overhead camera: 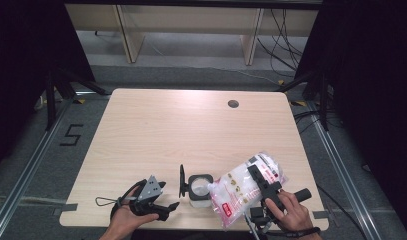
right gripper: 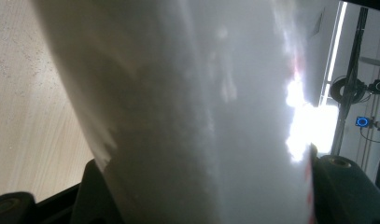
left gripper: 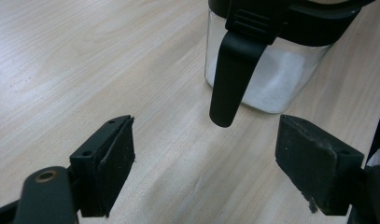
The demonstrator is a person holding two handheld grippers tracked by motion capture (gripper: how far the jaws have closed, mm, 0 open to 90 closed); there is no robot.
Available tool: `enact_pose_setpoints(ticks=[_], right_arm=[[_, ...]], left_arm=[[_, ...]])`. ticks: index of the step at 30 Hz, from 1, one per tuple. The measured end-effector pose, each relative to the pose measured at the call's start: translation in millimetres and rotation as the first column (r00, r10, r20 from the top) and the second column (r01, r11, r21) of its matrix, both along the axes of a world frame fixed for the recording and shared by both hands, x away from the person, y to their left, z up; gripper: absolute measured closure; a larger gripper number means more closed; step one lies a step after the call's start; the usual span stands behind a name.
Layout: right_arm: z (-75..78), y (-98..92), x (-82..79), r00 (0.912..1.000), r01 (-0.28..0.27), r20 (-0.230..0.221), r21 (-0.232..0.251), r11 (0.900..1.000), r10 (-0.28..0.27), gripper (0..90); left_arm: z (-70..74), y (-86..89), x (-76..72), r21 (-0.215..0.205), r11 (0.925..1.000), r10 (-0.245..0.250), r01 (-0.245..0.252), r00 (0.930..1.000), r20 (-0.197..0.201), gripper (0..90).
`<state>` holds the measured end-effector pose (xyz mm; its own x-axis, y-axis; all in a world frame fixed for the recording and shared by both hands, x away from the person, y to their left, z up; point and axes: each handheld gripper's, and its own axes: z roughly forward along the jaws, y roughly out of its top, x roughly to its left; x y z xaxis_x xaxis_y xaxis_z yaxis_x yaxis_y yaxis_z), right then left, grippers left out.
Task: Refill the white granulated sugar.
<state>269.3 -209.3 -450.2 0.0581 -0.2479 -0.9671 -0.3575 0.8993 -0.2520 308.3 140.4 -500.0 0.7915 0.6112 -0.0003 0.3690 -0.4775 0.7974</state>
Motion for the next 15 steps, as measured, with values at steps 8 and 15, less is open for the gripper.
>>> enact_pose_setpoints(ticks=[8, 15], right_arm=[[16.5, 13.9, 7.3, 0.9848, -0.157, 0.028, -0.285, 0.946, 0.172, 43.8], [-2.7, -1.2, -0.3, 0.9997, 0.004, -0.023, 0.04, 0.999, -0.003, 44.1]], left_arm=[[0.9, 0.6, -0.1, 0.0, 1.0, -0.007, 0.007, 0.9999, -0.011, 19.2], [1.1, 1.2, 0.5, 0.011, 0.9999, -0.009, 0.01, 0.9999, -0.009, 19.2]])
